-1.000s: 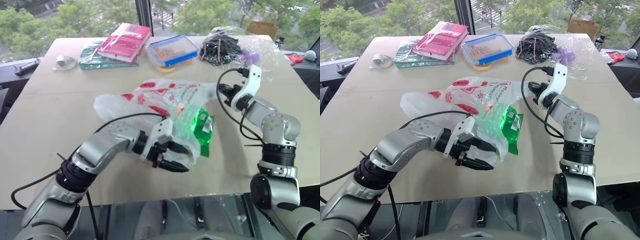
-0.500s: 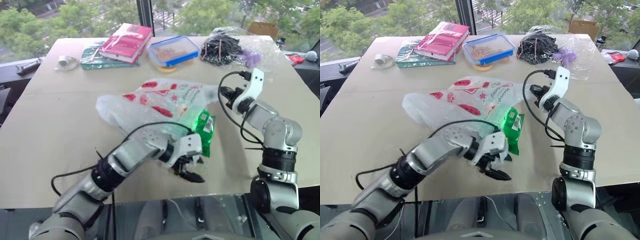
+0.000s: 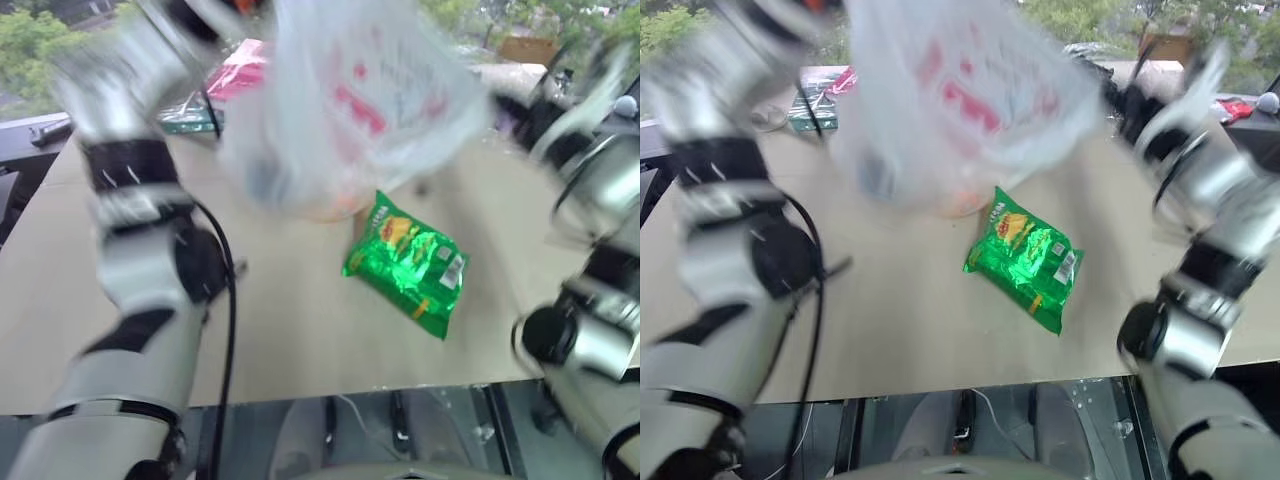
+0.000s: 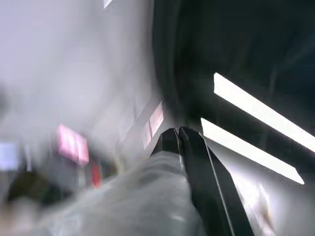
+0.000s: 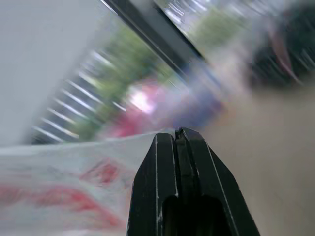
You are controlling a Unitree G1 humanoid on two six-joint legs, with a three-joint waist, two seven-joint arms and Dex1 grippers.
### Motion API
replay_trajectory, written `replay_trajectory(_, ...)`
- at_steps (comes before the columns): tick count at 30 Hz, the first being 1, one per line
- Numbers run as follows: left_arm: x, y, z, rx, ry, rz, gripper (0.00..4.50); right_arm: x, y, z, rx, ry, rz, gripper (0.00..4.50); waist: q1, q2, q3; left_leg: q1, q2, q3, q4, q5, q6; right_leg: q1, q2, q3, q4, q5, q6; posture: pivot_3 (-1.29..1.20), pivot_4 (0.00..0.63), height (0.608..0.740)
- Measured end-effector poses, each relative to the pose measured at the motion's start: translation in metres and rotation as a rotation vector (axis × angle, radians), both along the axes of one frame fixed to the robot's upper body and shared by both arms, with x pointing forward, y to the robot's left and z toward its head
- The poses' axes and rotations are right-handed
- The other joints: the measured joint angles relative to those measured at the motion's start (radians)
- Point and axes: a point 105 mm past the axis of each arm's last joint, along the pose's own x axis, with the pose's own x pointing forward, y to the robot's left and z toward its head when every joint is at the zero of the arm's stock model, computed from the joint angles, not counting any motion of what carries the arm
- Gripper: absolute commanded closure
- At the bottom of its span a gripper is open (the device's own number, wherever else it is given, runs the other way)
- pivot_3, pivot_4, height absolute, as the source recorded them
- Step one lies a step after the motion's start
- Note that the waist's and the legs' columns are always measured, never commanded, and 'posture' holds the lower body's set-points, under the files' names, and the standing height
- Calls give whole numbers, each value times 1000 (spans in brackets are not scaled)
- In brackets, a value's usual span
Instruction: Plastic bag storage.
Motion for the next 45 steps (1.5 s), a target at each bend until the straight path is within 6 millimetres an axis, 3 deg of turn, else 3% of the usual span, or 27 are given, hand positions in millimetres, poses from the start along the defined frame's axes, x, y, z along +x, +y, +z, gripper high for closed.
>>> replay_trajectory(1, 10, 9, 13, -68, 41, 56, 4467, -10, -6, 32, 14, -70, -4, 4500, 3, 0, 0, -1, 0, 0, -2, 0, 0, 0, 0, -2, -2, -1, 0, 0, 150, 740)
replay_trajectory(2, 22, 16, 15, -99, 94, 108, 4467, -17, -10, 50, 17, -106, -5, 4500, 3, -2, -1, -2, 0, 0, -4, 0, 0, 1, 0, -4, -5, -1, 0, 0, 150, 740)
replay_trajectory(4, 44, 18, 0, -76, 172, 184, 4467, -22, -17, 60, -20, -119, -32, 4500, 1, -6, -2, -3, -1, 2, -9, -1, 1, 1, -2, -4, -9, -1, 0, 0, 150, 740)
replay_trajectory(6, 51, 12, -14, 1, 168, 214, 4467, -15, -19, 46, -90, -71, -65, 4500, -4, -8, -1, -5, -2, 4, -10, -1, 1, 0, -3, -4, -13, 0, 1, 0, 150, 740)
replay_trajectory(10, 57, -4, -55, 236, 60, 285, 4467, 7, -27, -20, -194, 85, -132, 4500, -16, -7, -1, -4, -2, 4, -11, -1, 1, -2, -3, -1, -9, 0, 1, 0, 150, 740)
replay_trajectory(11, 58, -5, -59, 252, 59, 293, 4467, 8, -28, -25, -197, 95, -135, 4500, -18, -7, -1, -4, -1, 3, -11, -1, 1, -2, -3, -1, -9, 0, 1, 0, 150, 740)
replay_trajectory(12, 73, -10, -79, 291, 75, 367, 4467, 18, -34, -49, -203, 130, -179, 4500, -21, -7, -1, -4, -1, 4, -10, 0, 0, -5, -3, 2, -4, 0, 1, 0, 150, 740)
replay_trajectory(15, 87, -17, -95, 341, 80, 450, 4467, 35, -40, -65, -228, 138, -230, 4500, -30, -7, 0, -3, -1, 7, -5, 0, 0, -7, -3, 6, -3, 0, 1, 0, 150, 740)
replay_trajectory(18, 85, -17, -82, 340, 12, 494, 4467, 51, -41, -48, -270, 59, -269, 4500, -39, -6, 1, -2, -1, 9, -2, 0, 0, -7, -1, 9, 0, 0, 2, 0, 150, 740)
replay_trajectory(24, 69, -8, -58, 335, -117, 551, 4467, 62, -35, 20, -367, -196, -339, 4500, -41, -5, 2, -3, 1, 8, -1, 0, 0, -7, 0, 9, 0, 0, 1, 0, 150, 740)
replay_trajectory(30, 68, 10, -49, 345, -155, 683, 4467, 85, -11, 17, -467, -240, -319, 4500, -41, -5, 2, -3, 0, 9, -2, 0, 0, -8, -1, 9, 0, 1, 2, 0, 150, 740)
replay_trajectory(34, 65, 24, -40, 324, -172, 745, 4467, 83, 1, 33, -478, -307, -297, 4500, -41, -4, 2, -4, 1, 9, -5, 0, 0, -8, -1, 8, 1, 1, 2, 0, 150, 740)
replay_trajectory(37, 43, 28, -32, 322, -200, 695, 4467, 77, 8, 38, -540, -361, -263, 4500, -38, -4, 2, -5, 2, 7, -7, 0, 0, -8, -3, 8, -1, 0, 2, 0, 150, 740)
replay_trajectory(39, 28, 27, -44, 332, -178, 624, 4467, 73, 6, 15, -653, -342, -221, 4500, -32, -4, 1, -4, 2, 6, -8, 0, 0, -7, -4, 8, -1, 0, 2, 0, 150, 740)
replay_trajectory(40, 19, 23, -62, 357, -143, 578, 4467, 67, 4, -11, -748, -302, -176, 4500, -25, -4, -1, -4, 2, 4, -7, 0, 0, -6, -4, 7, 0, 0, 2, 0, 150, 740)
replay_trajectory(41, 15, 21, -89, 388, -73, 529, 4467, 61, 2, -51, -823, -212, -108, 4500, -20, -4, -2, -4, 3, 1, -6, -1, 1, -5, -5, 8, 2, 0, 2, 0, 150, 740)
replay_trajectory(42, 15, 19, -107, 410, -23, 508, 4467, 57, 2, -78, -850, -141, -60, 4500, -14, -4, -1, -7, 3, 1, -3, -1, 1, -6, -5, 7, 0, 0, 1, 0, 150, 740)
replay_trajectory(44, 14, 7, -151, 462, 108, 465, 4467, 38, 3, -150, -893, 67, 51, 4500, -7, -4, 0, -12, 3, -1, 5, -1, 1, -8, -5, 6, 3, 1, 2, 0, 150, 740)
replay_trajectory(45, 13, 4, -157, 466, 126, 457, 4467, 34, 2, -161, -899, 105, 57, 4500, -2, -4, 1, -14, 2, 0, 8, -1, 1, -10, -5, 4, 1, 2, 4, 0, 150, 740)
